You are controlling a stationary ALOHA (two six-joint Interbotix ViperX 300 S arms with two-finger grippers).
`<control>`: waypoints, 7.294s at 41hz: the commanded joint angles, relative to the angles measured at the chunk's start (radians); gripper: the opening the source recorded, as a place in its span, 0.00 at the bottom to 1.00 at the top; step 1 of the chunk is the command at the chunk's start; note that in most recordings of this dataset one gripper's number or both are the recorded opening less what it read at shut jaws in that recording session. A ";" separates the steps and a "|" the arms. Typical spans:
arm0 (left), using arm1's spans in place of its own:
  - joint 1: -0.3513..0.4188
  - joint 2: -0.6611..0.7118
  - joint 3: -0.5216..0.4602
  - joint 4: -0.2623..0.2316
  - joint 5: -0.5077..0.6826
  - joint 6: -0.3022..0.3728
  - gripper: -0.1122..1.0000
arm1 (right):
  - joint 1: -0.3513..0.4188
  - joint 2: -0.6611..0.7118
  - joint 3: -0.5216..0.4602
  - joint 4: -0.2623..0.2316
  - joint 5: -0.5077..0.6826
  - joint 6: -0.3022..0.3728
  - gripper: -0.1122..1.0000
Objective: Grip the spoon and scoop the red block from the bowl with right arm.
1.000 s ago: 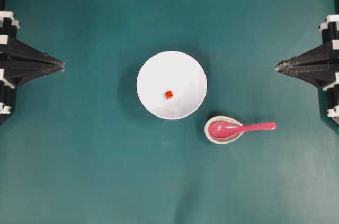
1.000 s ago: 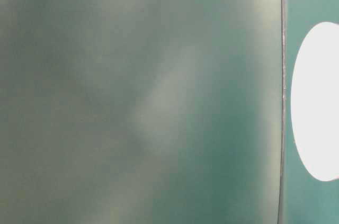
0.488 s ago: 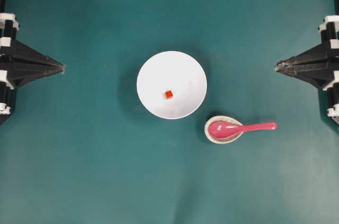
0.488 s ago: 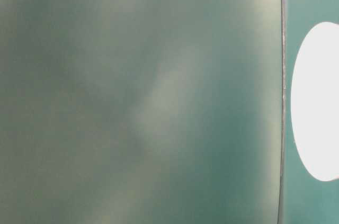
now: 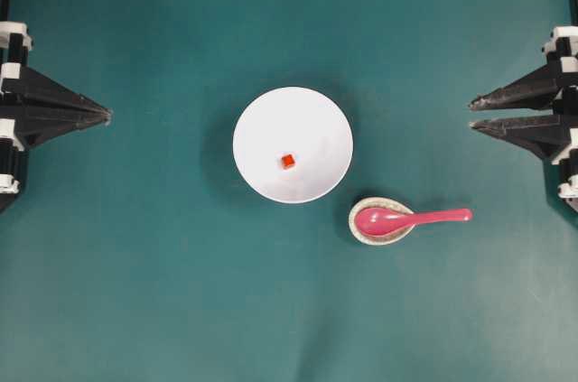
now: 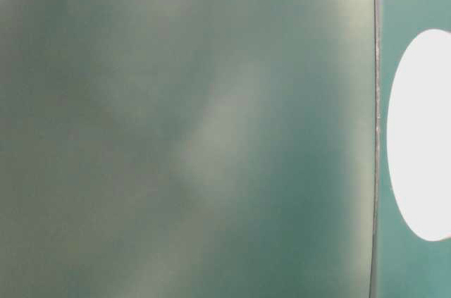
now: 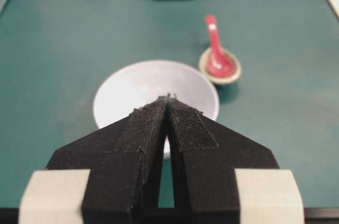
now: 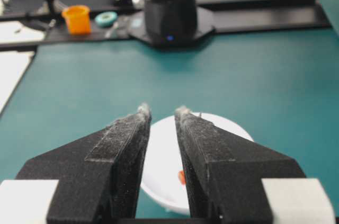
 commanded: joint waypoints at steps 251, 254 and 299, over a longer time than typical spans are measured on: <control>0.051 0.048 -0.081 0.002 0.183 0.029 0.10 | 0.534 1.032 0.250 0.393 -0.922 0.095 0.32; 0.051 0.048 -0.083 0.002 0.183 0.031 0.10 | 0.534 1.032 0.252 0.393 -0.922 0.095 0.31; 0.058 0.051 -0.081 0.002 0.195 0.032 0.10 | 0.307 0.426 0.210 0.394 -0.310 -0.241 0.31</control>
